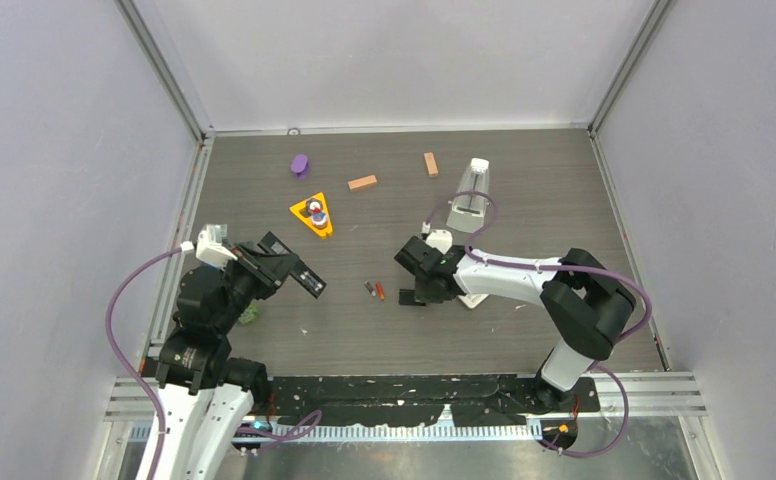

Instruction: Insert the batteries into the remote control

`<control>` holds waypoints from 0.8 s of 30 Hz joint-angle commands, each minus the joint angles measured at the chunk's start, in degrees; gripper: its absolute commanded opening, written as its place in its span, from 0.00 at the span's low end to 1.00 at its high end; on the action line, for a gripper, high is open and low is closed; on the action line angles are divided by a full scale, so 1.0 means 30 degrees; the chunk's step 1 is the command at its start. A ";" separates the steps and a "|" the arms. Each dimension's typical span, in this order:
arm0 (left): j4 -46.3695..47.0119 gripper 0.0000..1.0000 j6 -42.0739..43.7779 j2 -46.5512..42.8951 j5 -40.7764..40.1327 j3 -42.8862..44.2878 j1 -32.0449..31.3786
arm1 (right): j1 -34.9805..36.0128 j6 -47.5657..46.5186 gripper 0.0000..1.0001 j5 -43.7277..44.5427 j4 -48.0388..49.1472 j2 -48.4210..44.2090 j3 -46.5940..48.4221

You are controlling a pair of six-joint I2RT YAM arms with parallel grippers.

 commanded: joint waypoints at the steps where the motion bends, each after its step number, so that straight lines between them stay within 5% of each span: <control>1: 0.1769 0.00 -0.0179 0.0179 0.0722 -0.0168 -0.0020 | 0.0165 0.3702 0.05 0.1691 -0.0197 -0.0487 -0.0756; 3: 0.1837 0.00 -0.0249 0.0195 0.0735 -0.0334 -0.0011 | 0.0228 0.4168 0.06 0.1989 -0.0376 -0.0505 -0.0841; 10: 0.1646 0.00 -0.0238 0.0208 0.0680 -0.0435 -0.0013 | 0.0291 0.5245 0.51 0.1565 -0.0473 -0.1443 -0.1293; 13: 0.1602 0.00 -0.0066 0.0312 0.0628 -0.0329 -0.0016 | 0.0305 0.4279 0.59 0.2323 -0.0332 -0.2820 -0.1608; 18: 0.1576 0.00 0.0302 0.0544 0.0343 -0.0112 0.0013 | 0.0342 -0.3304 0.60 0.1698 0.1299 -0.4167 -0.1493; 24: 0.0730 0.00 0.0780 0.0729 -0.0850 0.0484 -0.0023 | 0.0822 -1.3702 0.62 -0.2552 0.2278 -0.4542 -0.0832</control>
